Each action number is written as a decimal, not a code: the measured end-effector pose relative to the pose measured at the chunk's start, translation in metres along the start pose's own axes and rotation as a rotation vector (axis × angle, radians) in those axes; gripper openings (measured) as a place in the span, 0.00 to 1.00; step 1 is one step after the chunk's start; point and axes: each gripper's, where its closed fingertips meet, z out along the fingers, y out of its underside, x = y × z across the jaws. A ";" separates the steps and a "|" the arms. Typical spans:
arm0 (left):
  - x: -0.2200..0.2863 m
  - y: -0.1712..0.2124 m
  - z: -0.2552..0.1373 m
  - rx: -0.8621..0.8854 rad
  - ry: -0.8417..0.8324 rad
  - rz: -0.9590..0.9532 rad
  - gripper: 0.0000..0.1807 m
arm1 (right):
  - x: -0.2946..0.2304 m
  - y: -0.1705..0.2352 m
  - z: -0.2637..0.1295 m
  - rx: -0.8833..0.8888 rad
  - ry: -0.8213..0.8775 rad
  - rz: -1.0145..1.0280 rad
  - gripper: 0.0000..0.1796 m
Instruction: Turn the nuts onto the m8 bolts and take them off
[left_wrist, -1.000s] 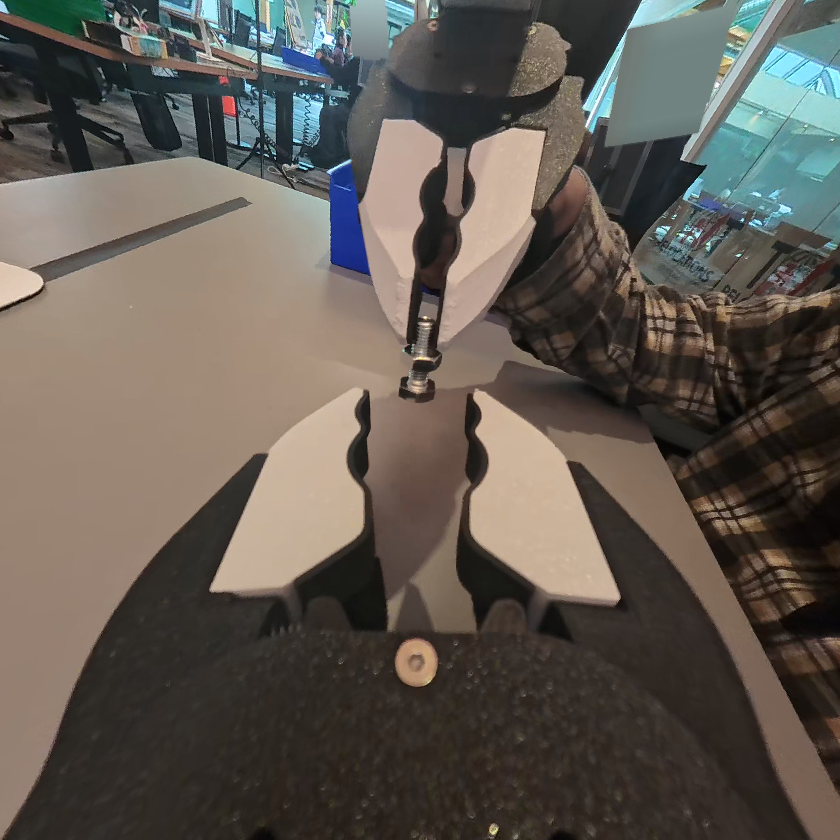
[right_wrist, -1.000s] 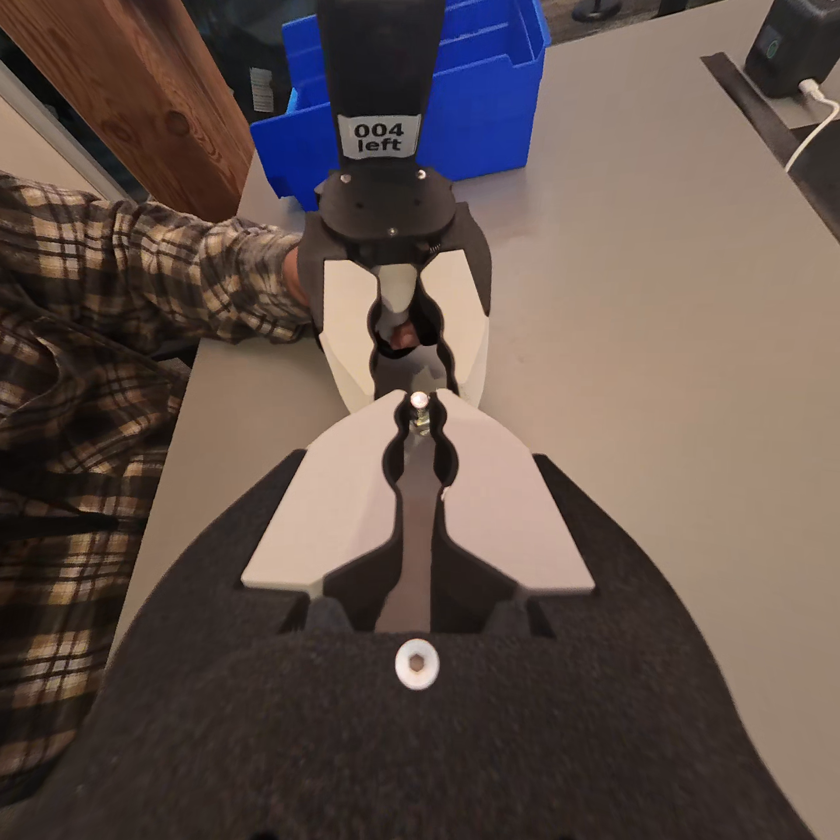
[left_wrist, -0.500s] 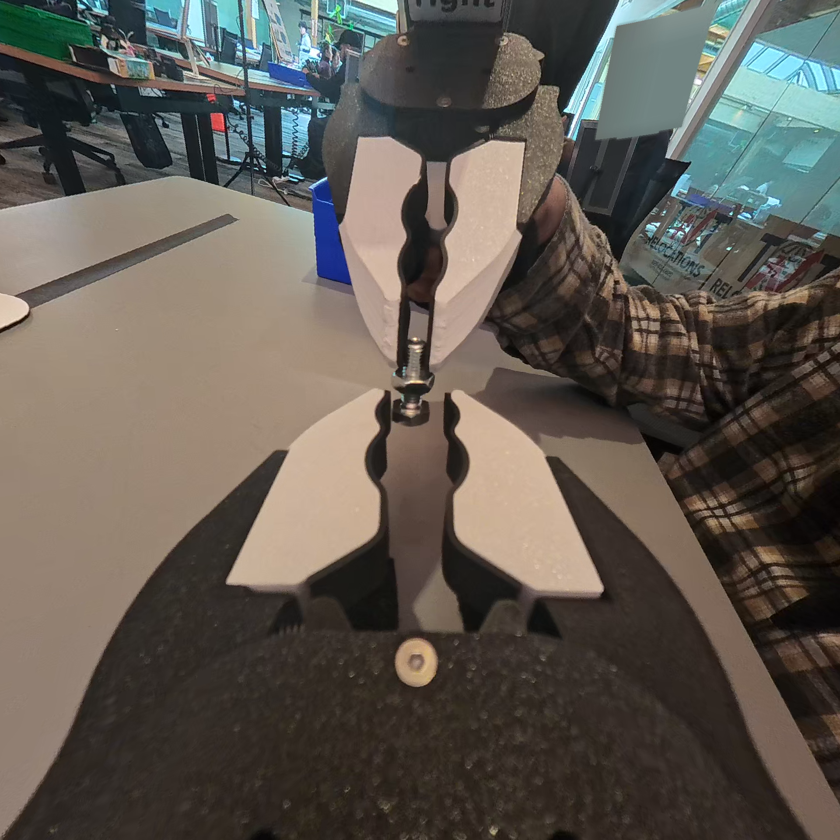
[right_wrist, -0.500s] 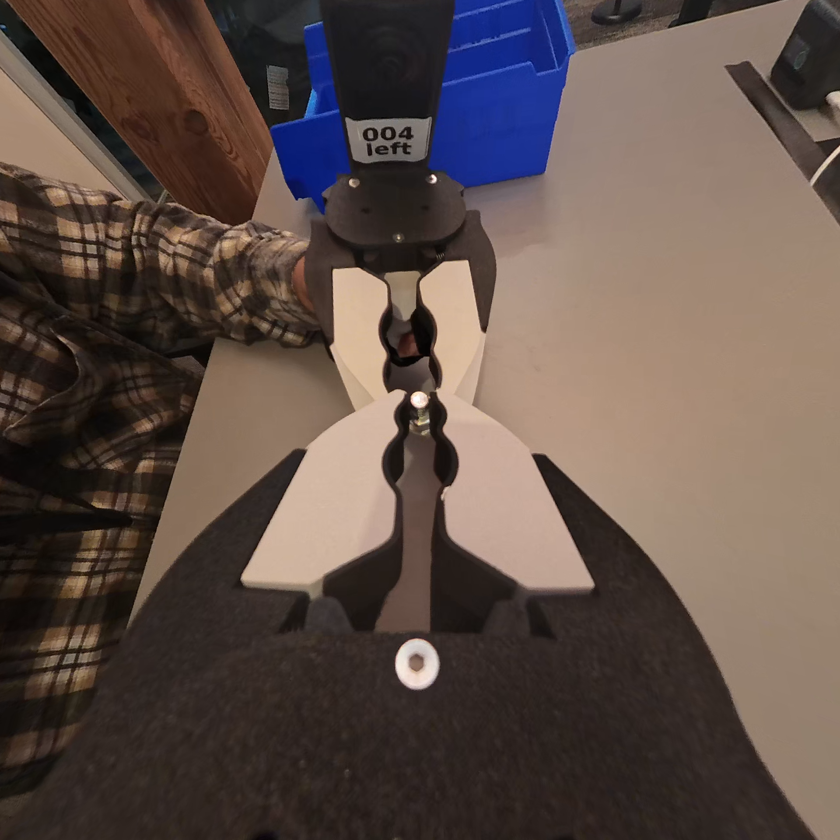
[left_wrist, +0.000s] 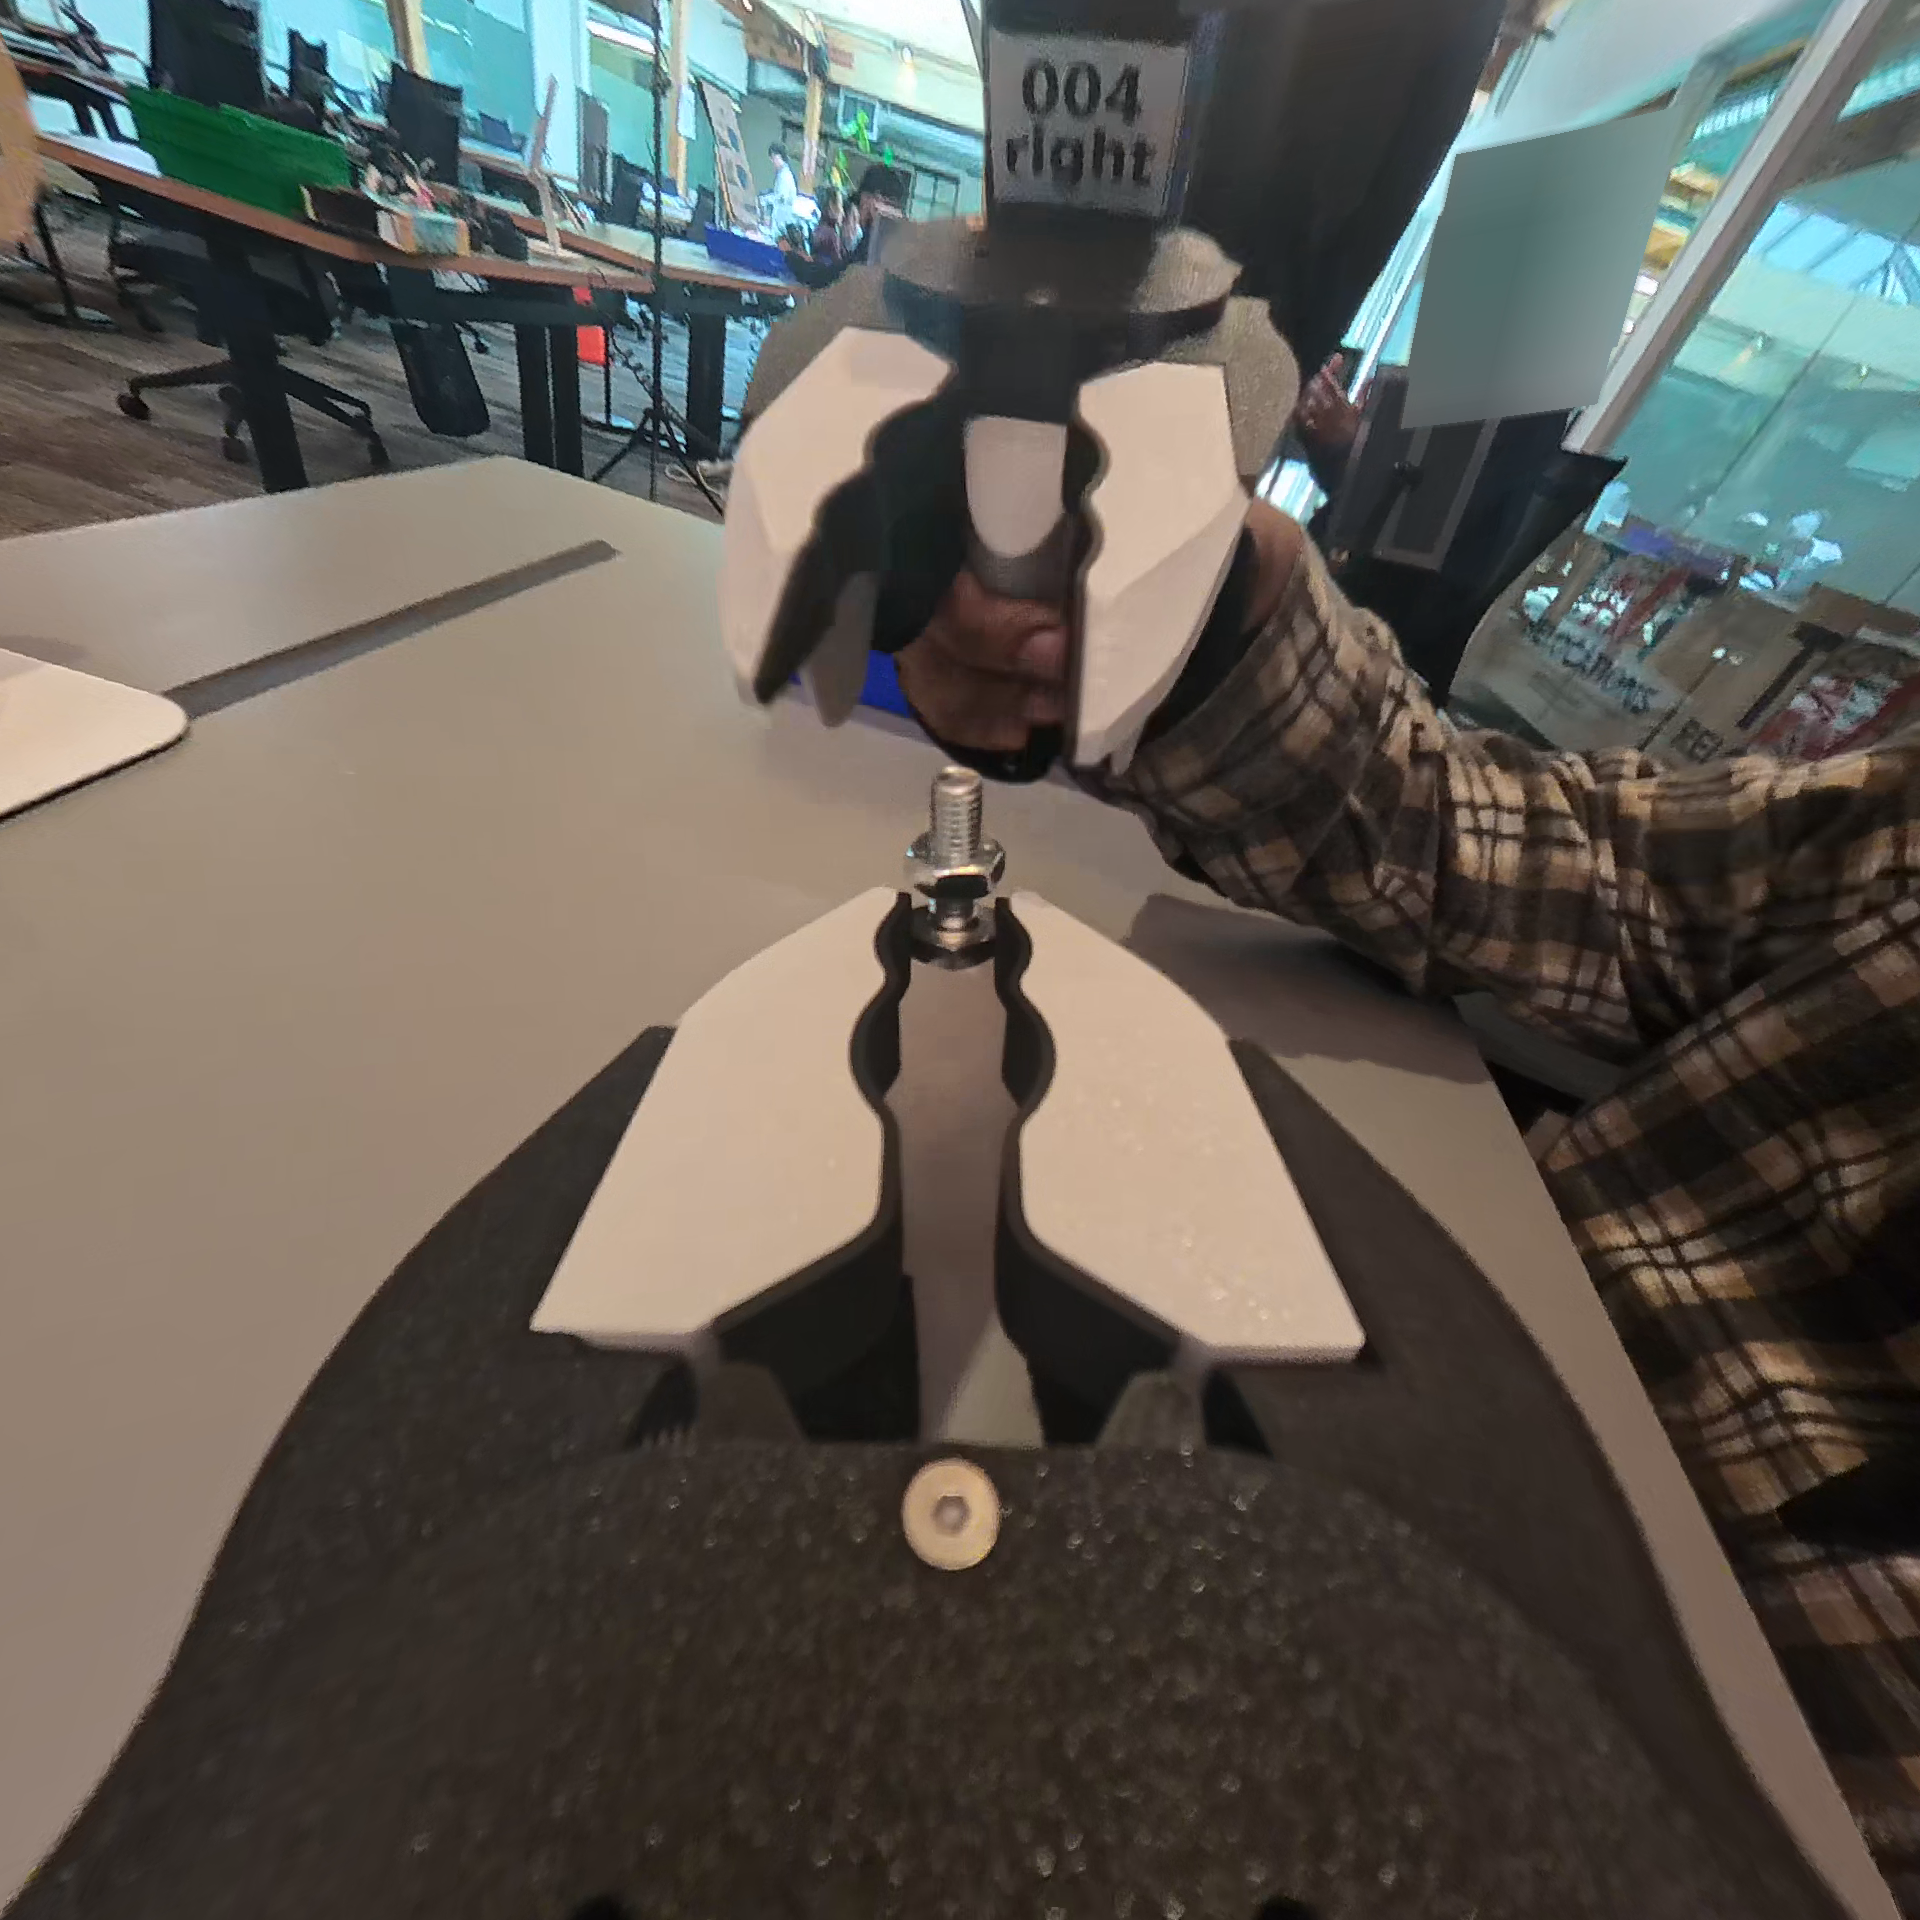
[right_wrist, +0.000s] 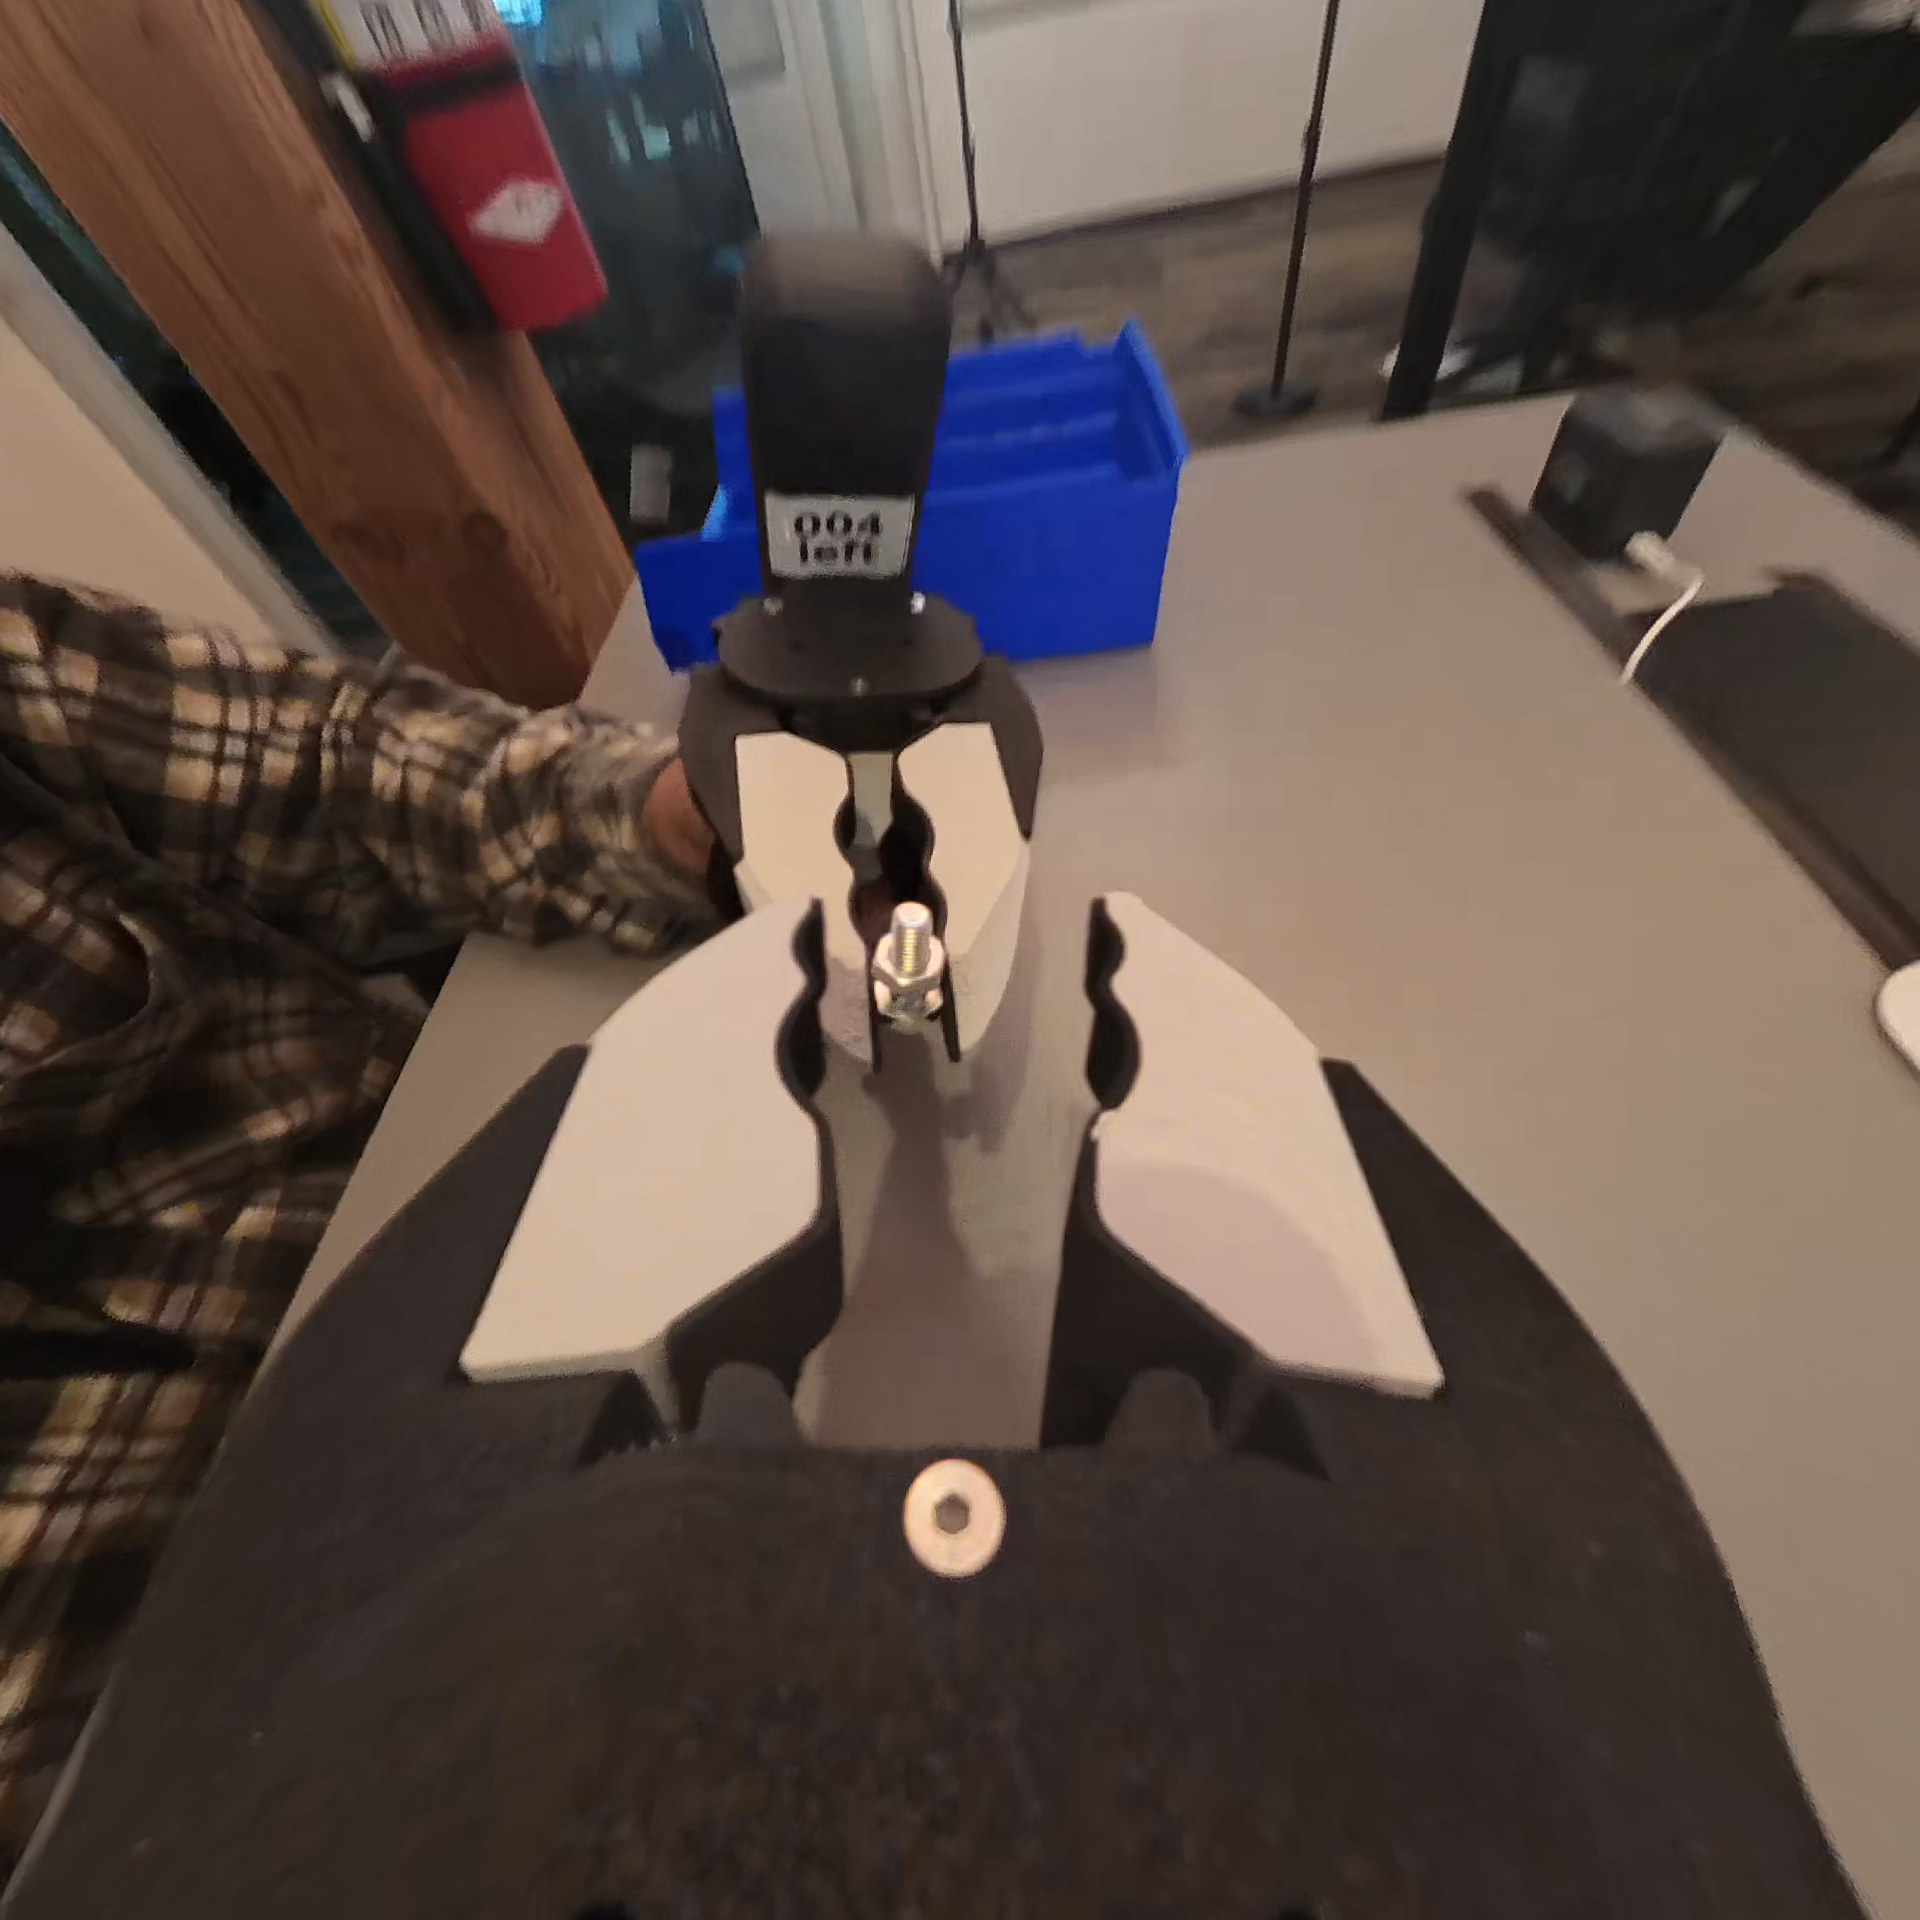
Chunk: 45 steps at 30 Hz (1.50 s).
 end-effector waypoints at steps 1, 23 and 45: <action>0.000 -0.003 -0.002 0.013 -0.001 0.000 0.08 | 0.003 -0.005 -0.002 0.048 0.016 -0.003 0.32; 0.014 -0.027 -0.013 0.107 0.014 0.031 0.08 | 0.007 -0.018 0.008 0.144 0.060 -0.061 0.44; 0.015 -0.030 -0.014 0.115 -0.002 0.061 0.08 | 0.009 -0.021 0.006 0.151 0.075 -0.046 0.47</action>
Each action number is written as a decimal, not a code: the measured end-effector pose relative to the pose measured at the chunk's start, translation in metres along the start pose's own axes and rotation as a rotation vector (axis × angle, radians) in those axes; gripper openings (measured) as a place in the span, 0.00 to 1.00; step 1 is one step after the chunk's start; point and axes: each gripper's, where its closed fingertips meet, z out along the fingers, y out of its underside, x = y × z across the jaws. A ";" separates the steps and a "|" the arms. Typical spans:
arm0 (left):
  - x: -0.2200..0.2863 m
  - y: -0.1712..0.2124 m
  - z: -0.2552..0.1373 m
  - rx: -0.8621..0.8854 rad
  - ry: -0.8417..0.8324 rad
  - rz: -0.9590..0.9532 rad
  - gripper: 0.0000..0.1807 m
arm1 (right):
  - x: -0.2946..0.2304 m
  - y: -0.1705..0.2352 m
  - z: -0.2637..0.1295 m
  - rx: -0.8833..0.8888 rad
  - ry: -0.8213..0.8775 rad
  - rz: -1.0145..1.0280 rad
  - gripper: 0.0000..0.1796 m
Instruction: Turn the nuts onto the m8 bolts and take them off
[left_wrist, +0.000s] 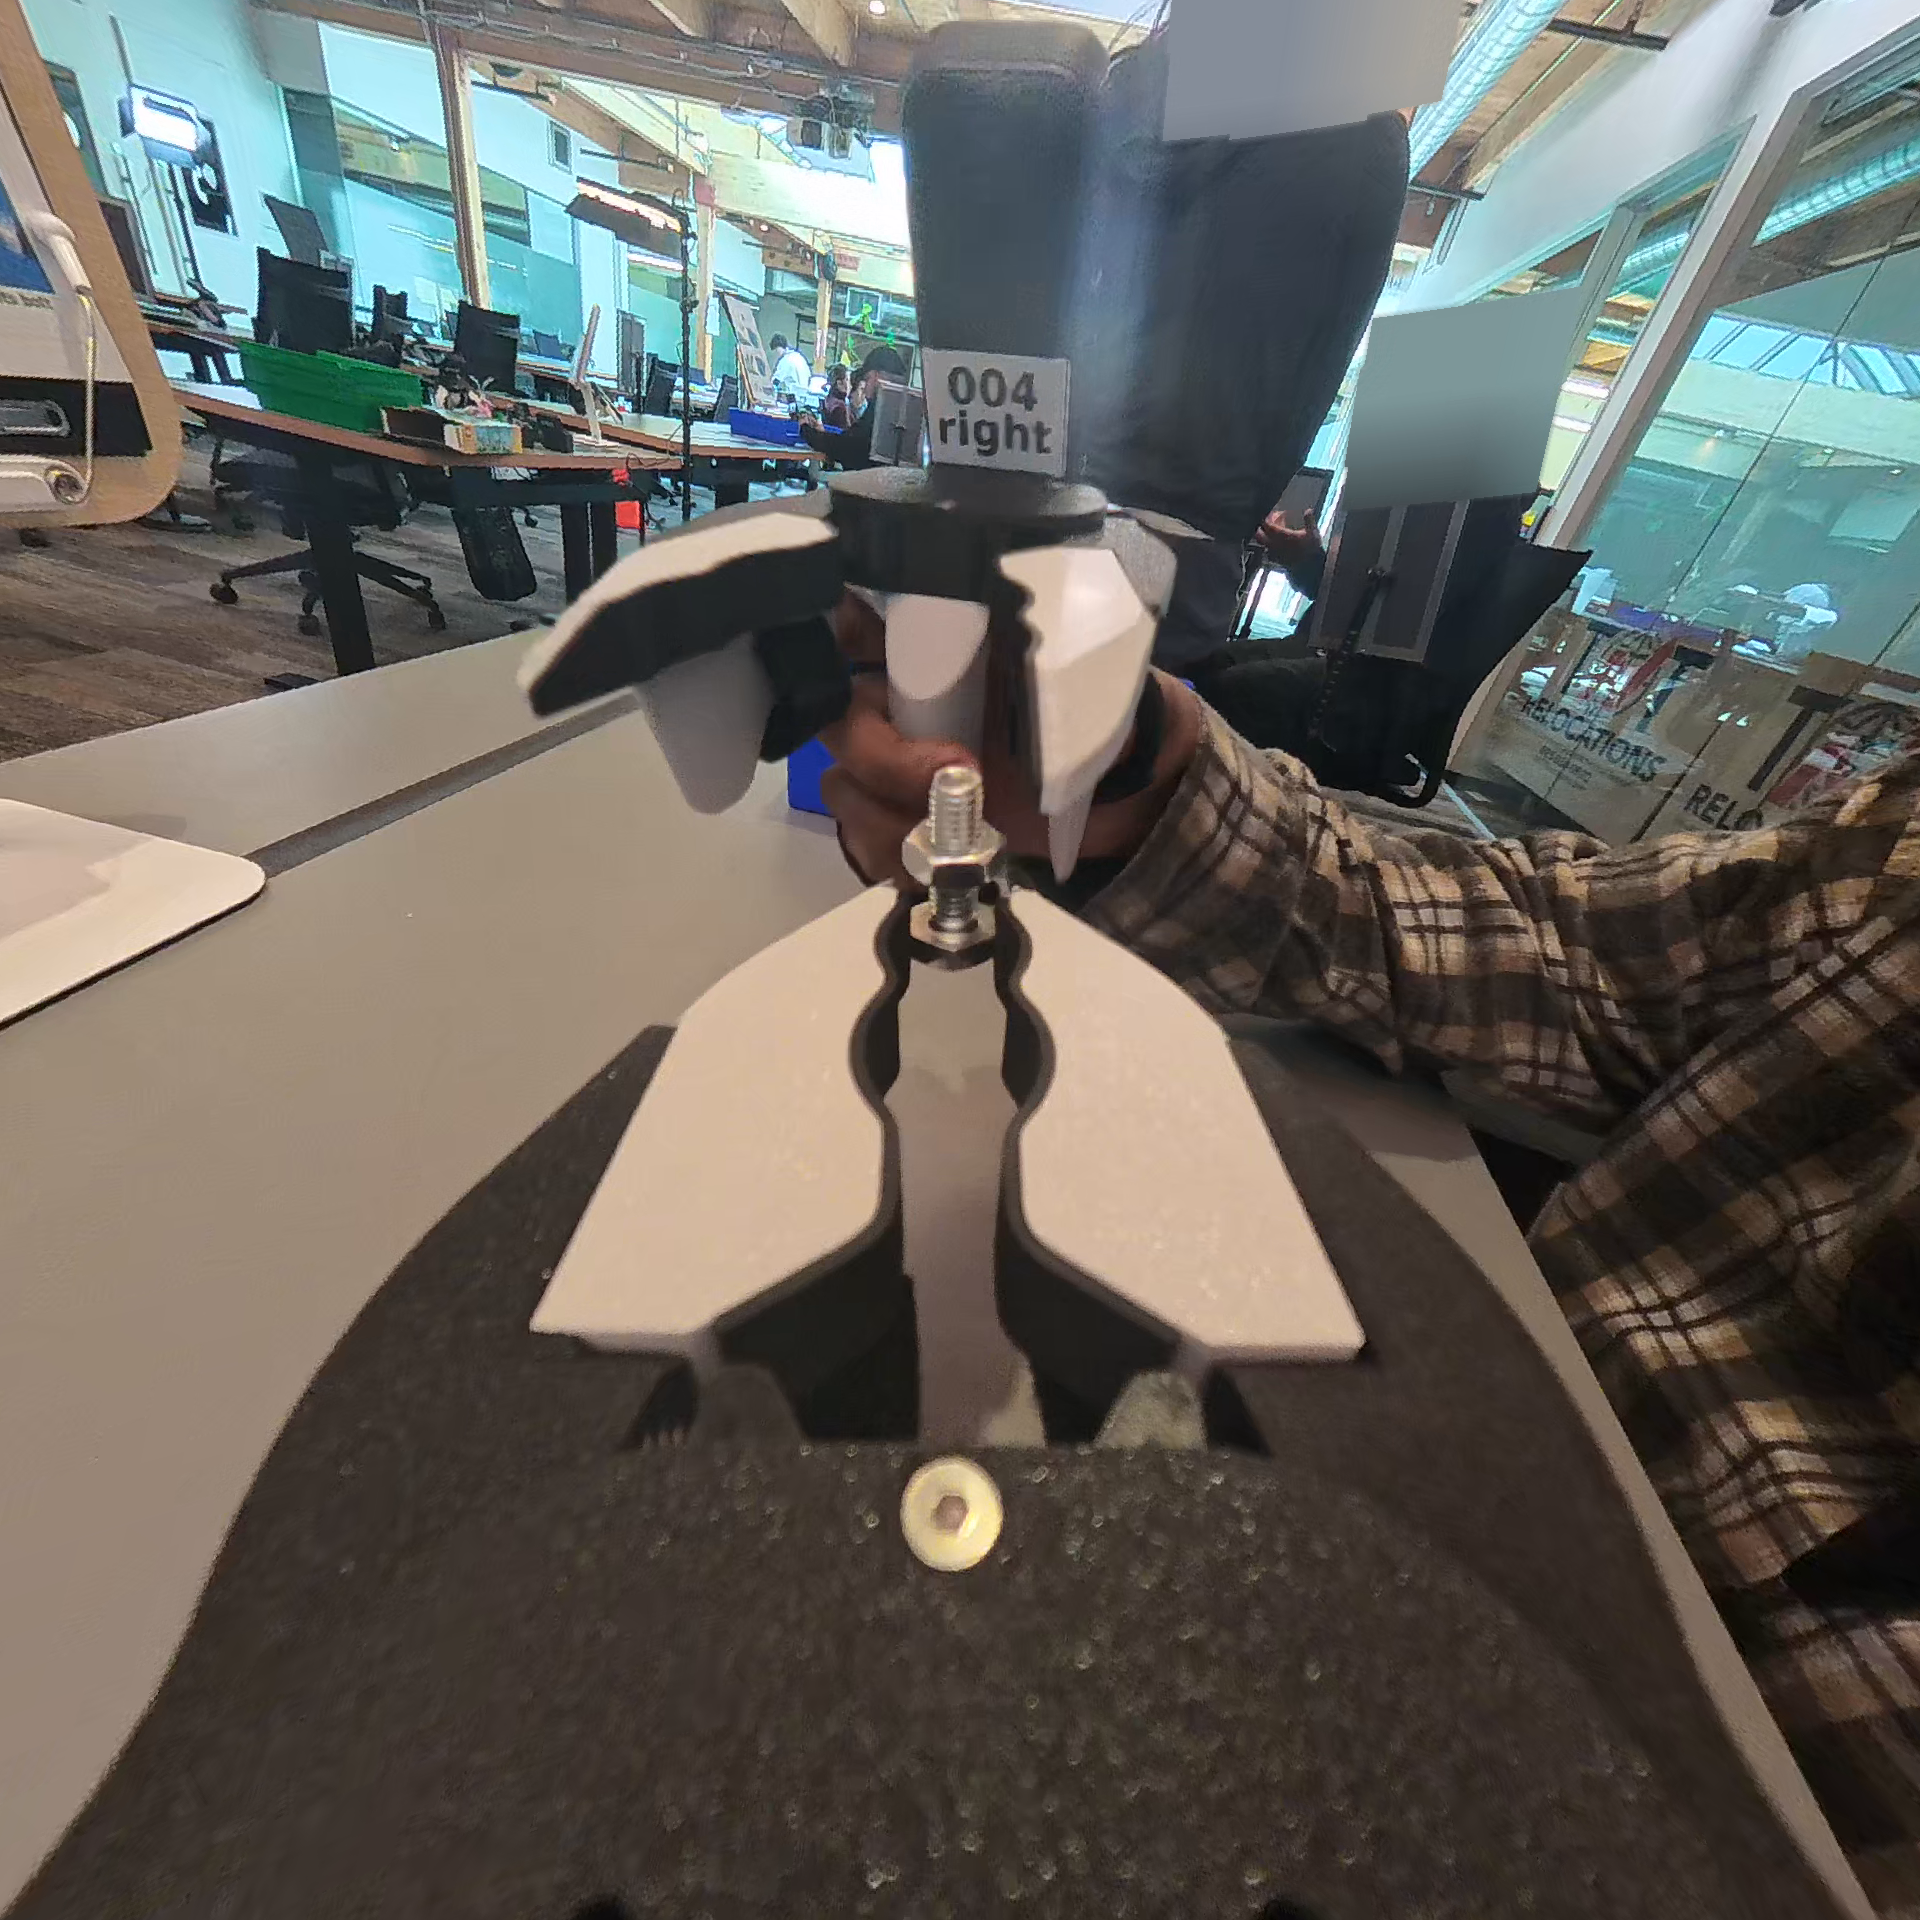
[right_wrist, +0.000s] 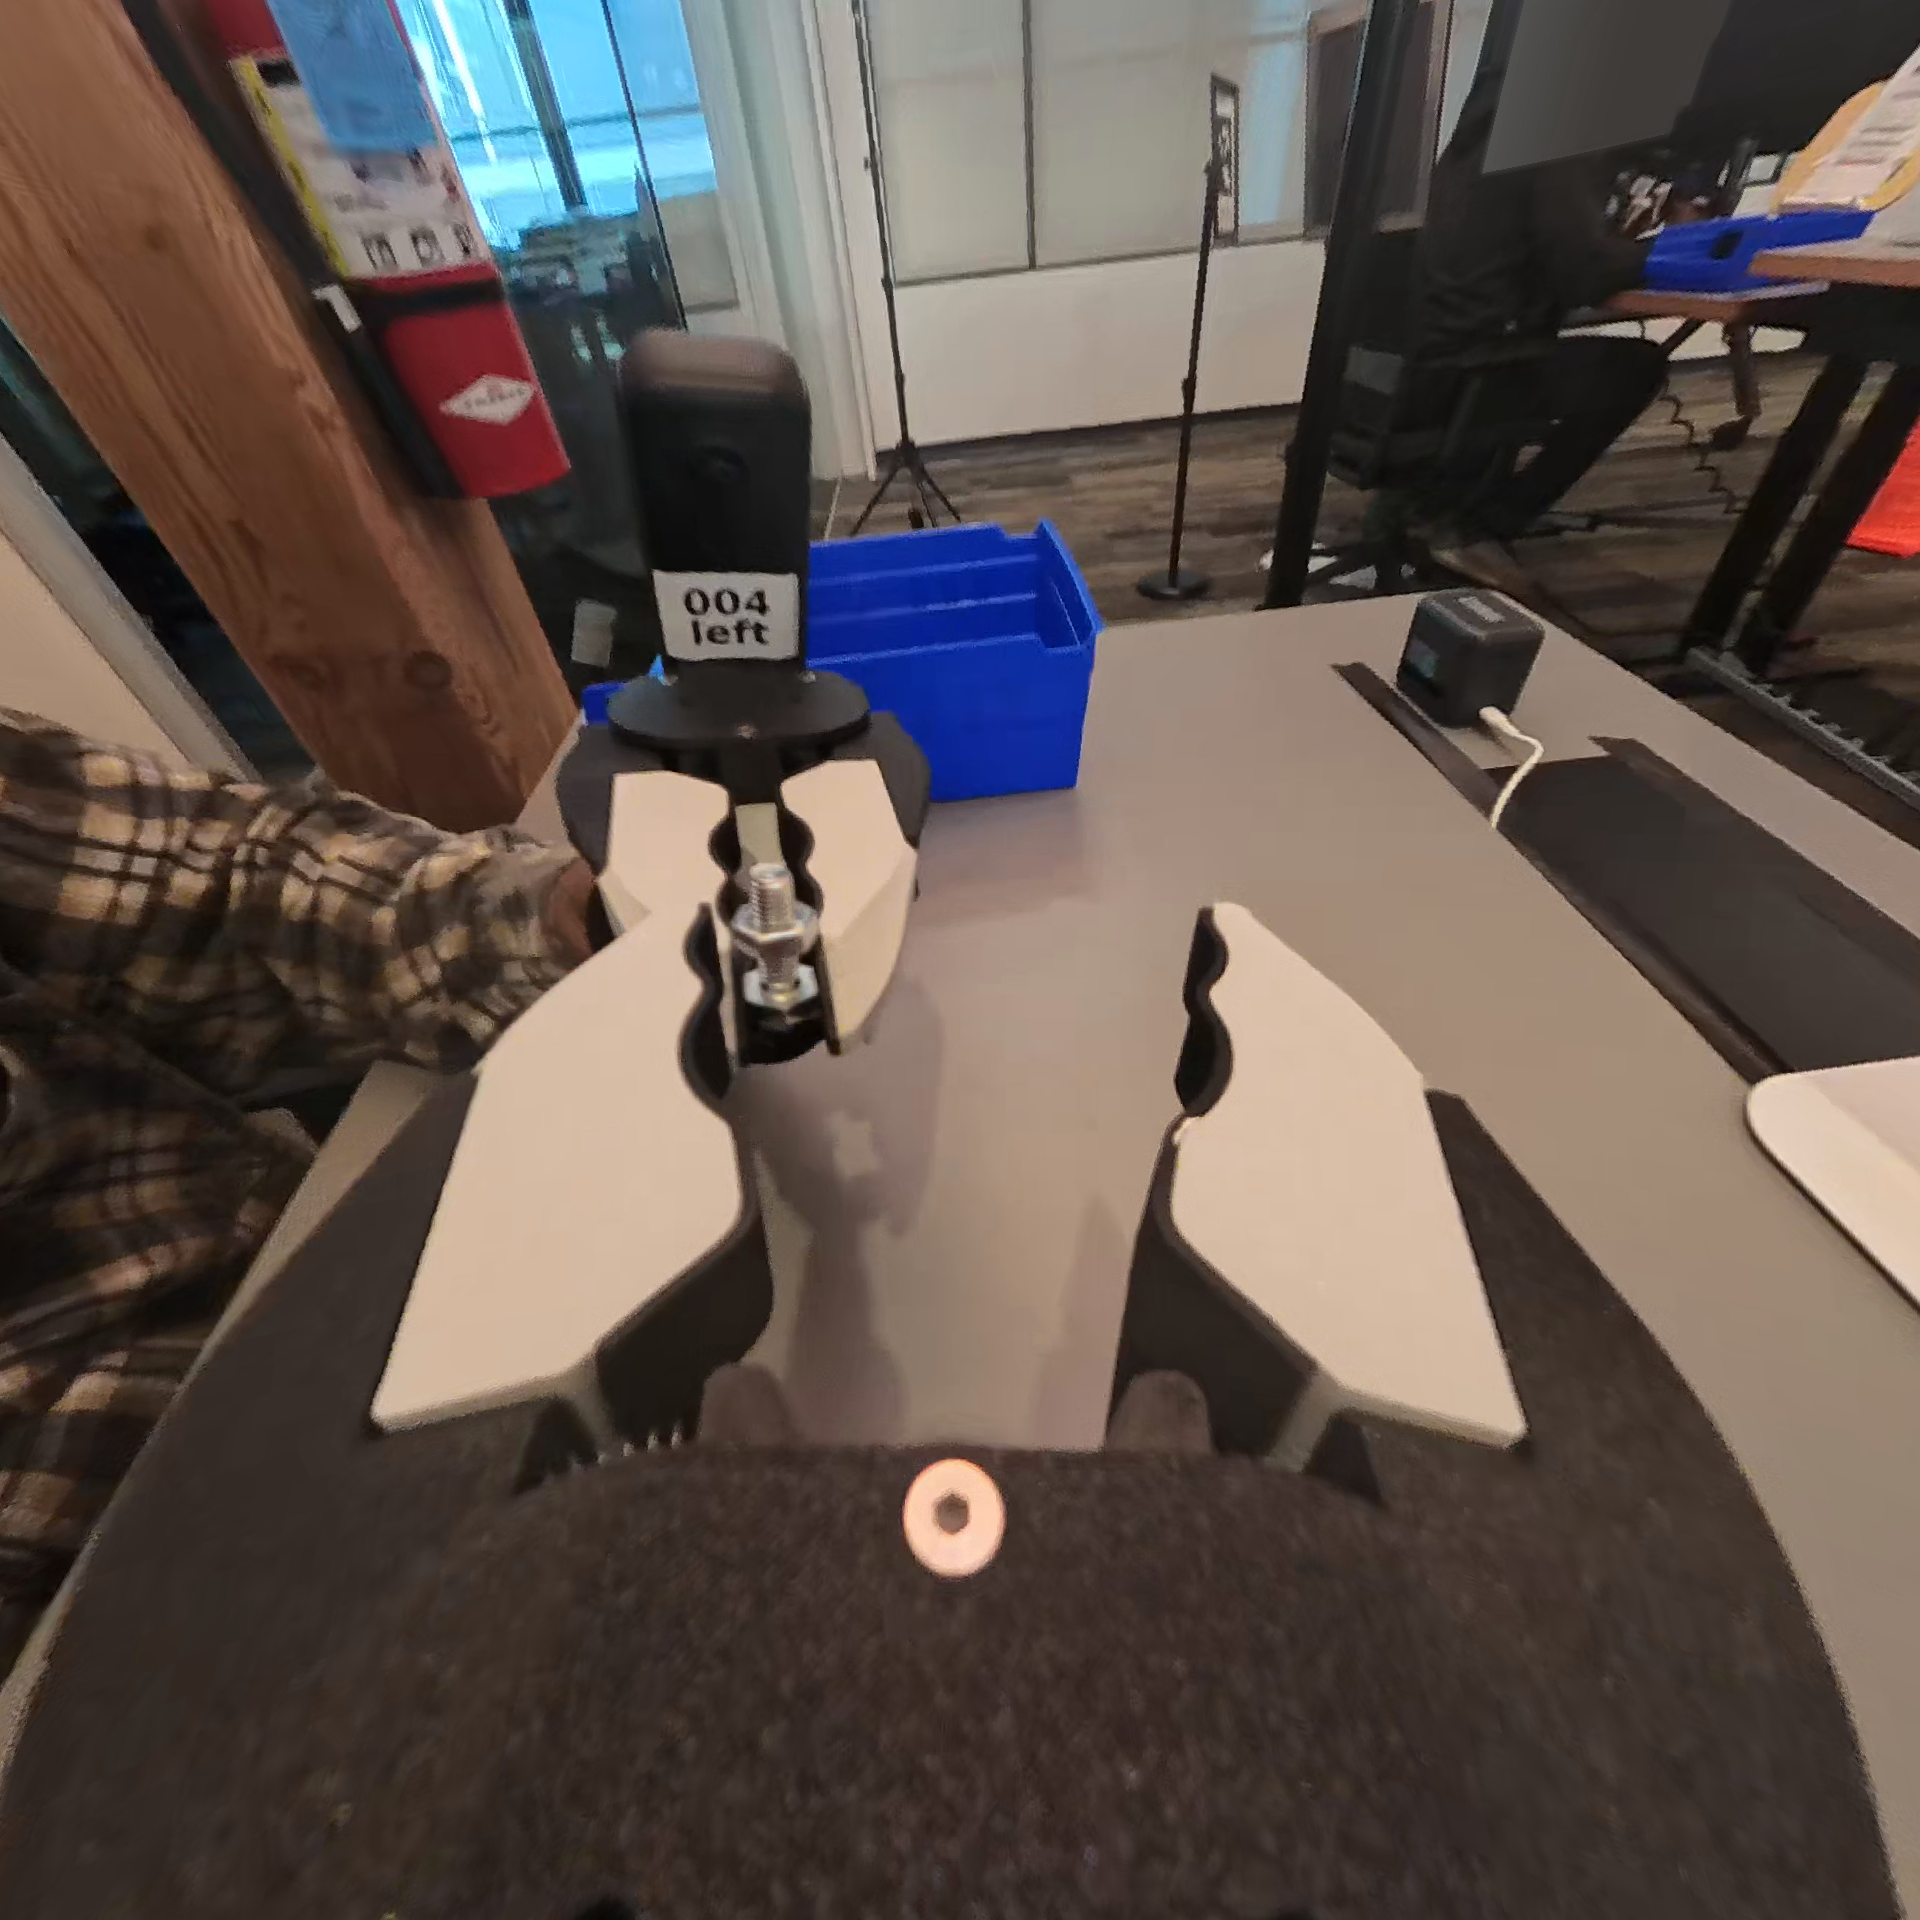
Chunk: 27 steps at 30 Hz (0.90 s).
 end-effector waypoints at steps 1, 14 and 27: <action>0.000 0.000 0.000 -0.001 -0.002 0.004 0.08 | 0.003 0.003 0.002 -0.014 0.017 -0.005 0.48; 0.001 -0.005 -0.003 0.017 -0.006 0.016 0.08 | 0.020 0.000 -0.010 0.016 0.079 0.029 0.46; 0.000 -0.004 -0.002 0.016 -0.014 0.023 0.08 | 0.000 -0.007 -0.002 0.027 0.005 0.007 0.48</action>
